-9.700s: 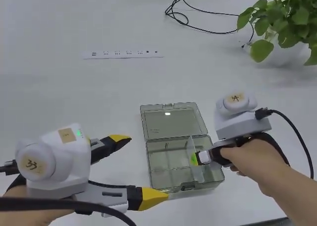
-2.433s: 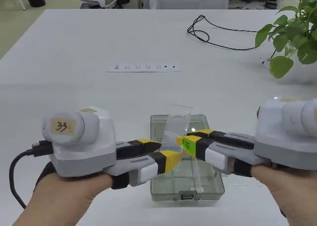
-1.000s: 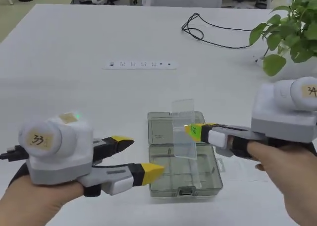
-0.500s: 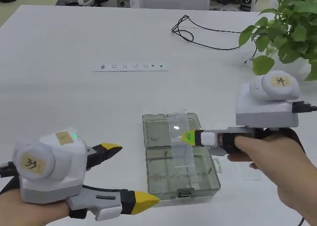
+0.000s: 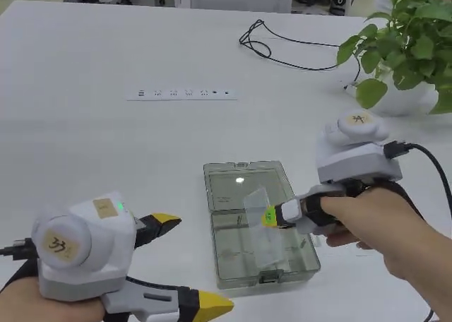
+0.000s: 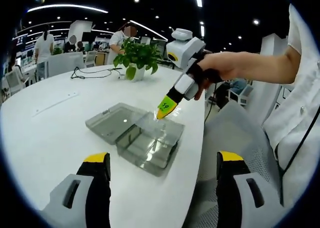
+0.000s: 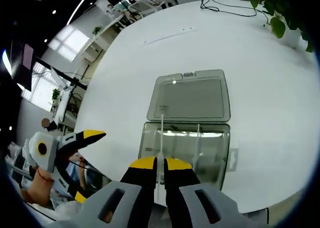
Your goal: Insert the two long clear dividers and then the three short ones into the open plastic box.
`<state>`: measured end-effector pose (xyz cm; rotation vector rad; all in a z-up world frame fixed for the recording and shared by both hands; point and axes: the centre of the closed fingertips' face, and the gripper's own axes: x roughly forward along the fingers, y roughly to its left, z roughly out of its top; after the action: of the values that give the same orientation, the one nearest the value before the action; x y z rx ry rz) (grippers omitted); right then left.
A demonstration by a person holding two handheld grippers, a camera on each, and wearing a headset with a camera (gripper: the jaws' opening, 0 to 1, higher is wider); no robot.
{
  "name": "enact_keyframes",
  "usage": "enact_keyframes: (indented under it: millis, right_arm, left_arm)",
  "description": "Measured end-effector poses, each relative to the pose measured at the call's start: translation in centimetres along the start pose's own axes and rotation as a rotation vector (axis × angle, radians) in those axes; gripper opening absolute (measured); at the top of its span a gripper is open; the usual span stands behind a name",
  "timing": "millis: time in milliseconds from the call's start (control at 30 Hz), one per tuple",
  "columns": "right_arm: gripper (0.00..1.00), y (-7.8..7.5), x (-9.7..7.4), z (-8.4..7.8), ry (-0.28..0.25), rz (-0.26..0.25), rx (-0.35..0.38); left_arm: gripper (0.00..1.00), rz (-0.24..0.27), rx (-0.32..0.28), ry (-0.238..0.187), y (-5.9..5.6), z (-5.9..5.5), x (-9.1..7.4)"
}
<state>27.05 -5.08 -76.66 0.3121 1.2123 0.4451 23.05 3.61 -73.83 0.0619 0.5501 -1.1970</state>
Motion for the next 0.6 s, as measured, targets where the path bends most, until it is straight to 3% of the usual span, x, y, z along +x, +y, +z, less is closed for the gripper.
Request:
enact_keyframes:
  millis: [300,600]
  right_arm:
    - [0.06,-0.7,1.6,0.0,0.036,-0.019,0.041]
    - [0.06,-1.5,2.0,-0.3,0.050,-0.045,0.048]
  left_arm:
    - [0.88,-0.019,-0.011,-0.010,0.6,-0.4,0.1]
    - [0.88,-0.033,-0.026,-0.016,0.4,-0.6,0.5]
